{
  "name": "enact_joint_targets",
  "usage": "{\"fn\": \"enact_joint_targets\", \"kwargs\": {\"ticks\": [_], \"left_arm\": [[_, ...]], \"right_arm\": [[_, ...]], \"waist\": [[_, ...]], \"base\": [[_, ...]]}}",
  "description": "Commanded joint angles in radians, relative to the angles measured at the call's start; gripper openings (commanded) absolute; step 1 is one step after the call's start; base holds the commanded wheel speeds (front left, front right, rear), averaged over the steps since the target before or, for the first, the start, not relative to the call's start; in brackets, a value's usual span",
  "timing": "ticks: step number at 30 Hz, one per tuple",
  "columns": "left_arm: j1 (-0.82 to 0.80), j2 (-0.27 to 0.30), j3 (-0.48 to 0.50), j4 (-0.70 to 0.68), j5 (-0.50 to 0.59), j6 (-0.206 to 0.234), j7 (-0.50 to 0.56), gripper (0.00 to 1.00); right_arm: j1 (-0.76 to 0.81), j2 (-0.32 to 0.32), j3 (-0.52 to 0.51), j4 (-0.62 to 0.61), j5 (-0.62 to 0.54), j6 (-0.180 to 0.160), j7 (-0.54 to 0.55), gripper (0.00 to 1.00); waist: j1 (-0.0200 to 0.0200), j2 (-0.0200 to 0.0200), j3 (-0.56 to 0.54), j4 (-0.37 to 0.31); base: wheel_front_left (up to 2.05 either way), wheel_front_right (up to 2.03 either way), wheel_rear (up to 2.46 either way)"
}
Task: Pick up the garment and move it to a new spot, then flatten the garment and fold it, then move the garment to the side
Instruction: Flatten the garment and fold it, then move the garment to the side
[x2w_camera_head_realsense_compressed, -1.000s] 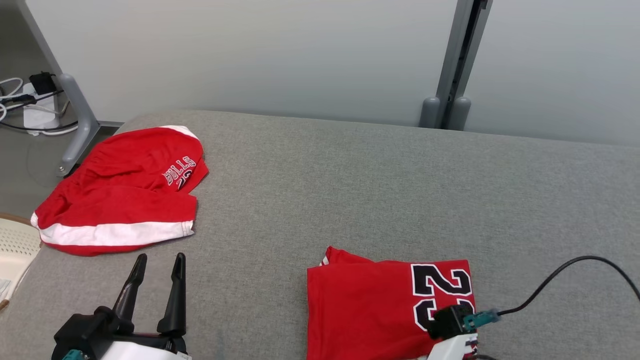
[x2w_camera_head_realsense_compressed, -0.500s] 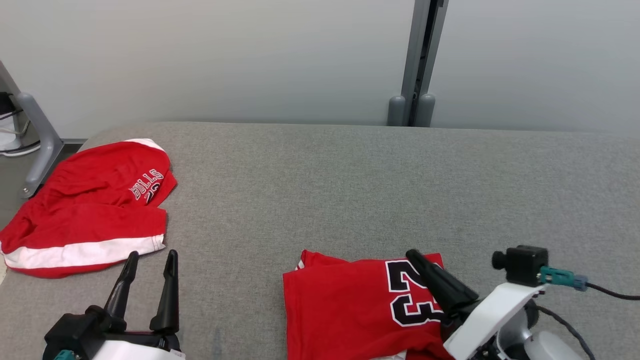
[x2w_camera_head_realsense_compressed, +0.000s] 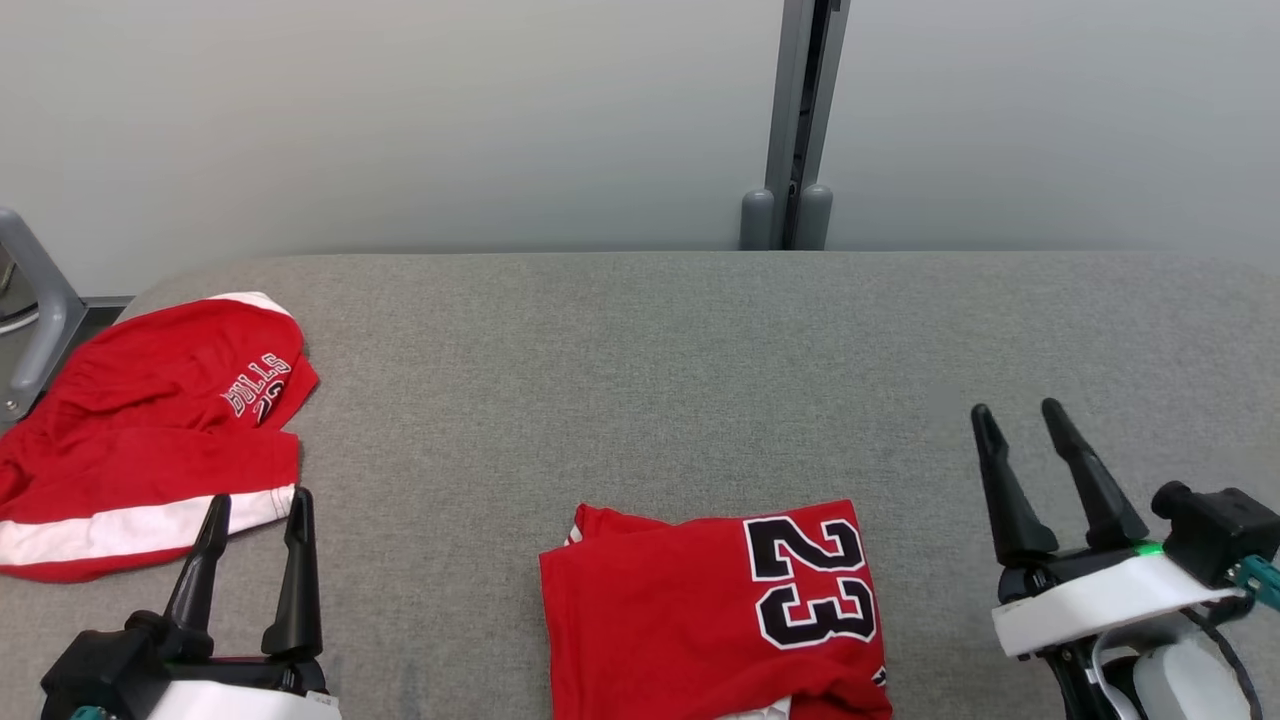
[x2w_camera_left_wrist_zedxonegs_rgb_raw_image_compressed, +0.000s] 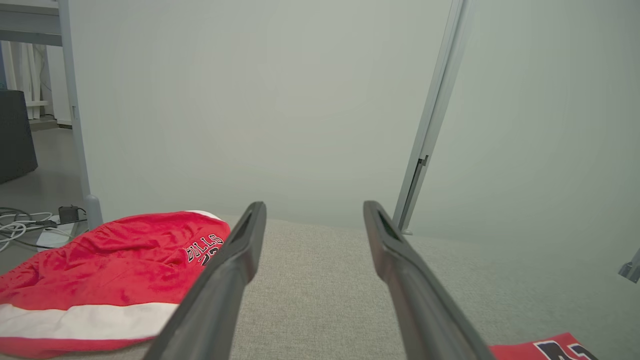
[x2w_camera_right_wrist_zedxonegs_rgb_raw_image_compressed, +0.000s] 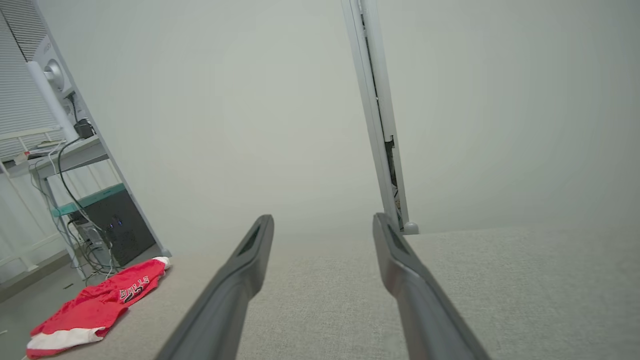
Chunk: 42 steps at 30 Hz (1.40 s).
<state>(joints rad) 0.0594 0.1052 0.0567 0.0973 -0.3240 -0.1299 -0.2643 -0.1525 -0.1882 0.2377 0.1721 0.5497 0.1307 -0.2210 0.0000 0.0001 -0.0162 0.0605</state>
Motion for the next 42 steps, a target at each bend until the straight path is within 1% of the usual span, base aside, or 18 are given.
{"fn": "enact_joint_targets", "kwargs": {"ticks": [1,2,3,5,8,13,19,29,37,40,42], "left_arm": [[0.014,-0.003,0.011,-0.009,0.011,-0.001,0.001,1.00],[0.016,-0.005,0.014,-0.011,0.013,-0.001,0.001,1.00],[0.016,-0.005,0.014,-0.011,0.013,-0.001,0.001,1.00],[0.016,-0.007,0.018,-0.015,0.016,-0.001,0.001,1.00],[0.019,-0.010,0.021,-0.019,0.023,-0.001,0.001,1.00],[0.027,-0.017,0.023,-0.023,0.033,-0.001,0.001,1.00],[0.031,-0.025,0.022,-0.028,0.043,-0.001,0.001,1.00],[0.034,-0.032,0.014,-0.027,0.049,-0.001,0.001,1.00],[0.031,-0.036,0.018,-0.025,0.050,-0.001,0.001,1.00],[0.027,-0.036,0.016,-0.024,0.048,-0.001,0.001,1.00],[0.019,-0.036,0.011,-0.022,0.047,-0.001,0.001,1.00]], "right_arm": [[0.019,0.029,-0.061,0.009,-0.081,0.000,-0.020,1.00],[0.026,0.046,-0.092,0.013,-0.115,0.000,-0.026,1.00],[0.026,0.046,-0.092,0.013,-0.115,0.000,-0.026,1.00],[0.039,0.066,-0.135,0.019,-0.179,0.000,-0.032,1.00],[0.055,0.092,-0.176,0.039,-0.246,0.000,-0.038,1.00],[0.069,0.119,-0.214,0.090,-0.306,0.000,-0.041,1.00],[0.049,0.133,-0.209,0.111,-0.285,0.000,-0.044,1.00],[0.039,0.135,-0.193,0.127,-0.278,0.000,-0.029,1.00],[0.019,0.135,-0.166,0.152,-0.296,0.000,-0.009,1.00],[-0.007,0.136,-0.123,0.201,-0.272,0.000,0.027,1.00],[-0.029,0.135,-0.092,0.260,-0.257,0.000,0.085,1.00]], "waist": [[0.0000,-0.0001,0.002,-0.005],[0.0000,-0.0001,0.003,-0.007],[0.0000,-0.0001,0.003,-0.007],[0.0000,-0.0001,0.005,-0.010],[0.0000,-0.0001,0.009,-0.014],[0.0000,-0.0001,0.008,-0.020],[0.0000,-0.0001,0.004,-0.027],[0.0000,-0.0001,0.001,-0.019],[0.0000,-0.0001,0.004,-0.019],[0.0000,-0.0001,0.007,-0.021],[0.0000,-0.0001,0.009,-0.018]], "base": [[0.00,0.00,0.00],[0.00,0.00,0.00],[0.00,0.00,0.00],[0.00,0.00,0.00],[0.00,0.00,0.00],[0.00,0.00,0.00],[0.00,0.00,0.00],[0.00,0.00,0.00],[0.00,0.00,0.00],[0.00,0.00,0.00],[0.00,0.00,0.00]]}}
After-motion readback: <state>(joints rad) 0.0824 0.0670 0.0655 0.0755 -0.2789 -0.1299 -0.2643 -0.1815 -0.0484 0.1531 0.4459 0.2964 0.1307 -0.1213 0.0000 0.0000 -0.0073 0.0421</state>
